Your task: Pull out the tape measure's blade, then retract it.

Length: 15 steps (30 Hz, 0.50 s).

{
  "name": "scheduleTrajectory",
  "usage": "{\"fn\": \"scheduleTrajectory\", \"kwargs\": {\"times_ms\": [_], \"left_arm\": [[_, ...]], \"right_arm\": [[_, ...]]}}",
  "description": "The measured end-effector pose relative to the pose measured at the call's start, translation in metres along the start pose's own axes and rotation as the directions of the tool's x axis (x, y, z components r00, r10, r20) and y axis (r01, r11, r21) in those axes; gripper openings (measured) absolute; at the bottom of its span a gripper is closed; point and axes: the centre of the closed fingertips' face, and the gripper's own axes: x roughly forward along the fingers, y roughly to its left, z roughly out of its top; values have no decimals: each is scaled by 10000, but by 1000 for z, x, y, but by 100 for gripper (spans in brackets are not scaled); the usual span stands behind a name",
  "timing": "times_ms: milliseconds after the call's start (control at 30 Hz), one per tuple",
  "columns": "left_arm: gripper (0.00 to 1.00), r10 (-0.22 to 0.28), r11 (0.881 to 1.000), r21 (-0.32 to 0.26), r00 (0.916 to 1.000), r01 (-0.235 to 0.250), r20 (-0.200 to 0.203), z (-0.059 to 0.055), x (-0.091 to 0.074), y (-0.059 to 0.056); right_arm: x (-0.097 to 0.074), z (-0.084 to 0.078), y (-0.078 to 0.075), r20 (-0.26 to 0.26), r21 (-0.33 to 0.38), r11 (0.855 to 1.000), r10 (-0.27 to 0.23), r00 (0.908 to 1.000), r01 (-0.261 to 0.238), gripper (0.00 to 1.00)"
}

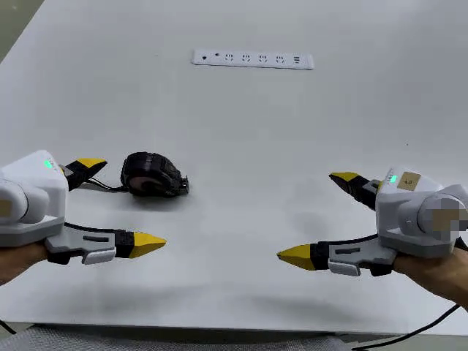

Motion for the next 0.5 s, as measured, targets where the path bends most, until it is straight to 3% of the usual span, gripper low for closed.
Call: {"fn": "scheduleTrajectory", "kwargs": {"times_ms": [500], "left_arm": [[94, -487, 9978, 439, 9981, 503, -379, 2, 14, 12]], "right_arm": [[20, 5, -9, -358, -696, 9956, 610, 9975, -634, 97]]}}
